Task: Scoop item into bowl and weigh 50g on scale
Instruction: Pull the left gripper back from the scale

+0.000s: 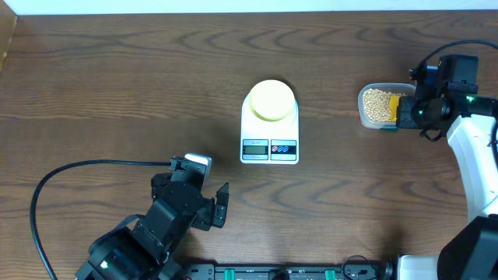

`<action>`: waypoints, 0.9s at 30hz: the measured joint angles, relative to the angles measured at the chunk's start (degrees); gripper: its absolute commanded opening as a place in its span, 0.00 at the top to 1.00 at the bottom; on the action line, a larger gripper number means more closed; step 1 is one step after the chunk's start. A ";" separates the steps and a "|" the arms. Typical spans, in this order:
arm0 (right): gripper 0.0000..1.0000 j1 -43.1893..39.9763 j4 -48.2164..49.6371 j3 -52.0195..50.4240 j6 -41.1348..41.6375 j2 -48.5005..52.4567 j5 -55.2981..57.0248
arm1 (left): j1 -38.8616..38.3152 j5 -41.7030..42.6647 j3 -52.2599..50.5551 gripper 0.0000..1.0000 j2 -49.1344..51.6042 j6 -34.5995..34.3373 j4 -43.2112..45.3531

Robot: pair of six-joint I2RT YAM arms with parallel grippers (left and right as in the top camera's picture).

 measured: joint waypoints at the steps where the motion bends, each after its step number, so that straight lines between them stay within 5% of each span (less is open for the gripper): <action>1: 0.99 0.00 -0.59 0.00 -0.04 0.00 0.00 | 0.00 -0.02 0.00 0.02 0.00 0.00 0.00; 20: 0.99 0.00 2.29 -0.04 -0.15 0.00 -0.17 | 0.00 0.02 0.00 0.02 0.00 -0.02 4.87; 27: 0.99 0.00 2.95 -0.04 0.63 0.00 -0.37 | 0.00 0.07 0.00 0.02 0.02 -5.18 7.26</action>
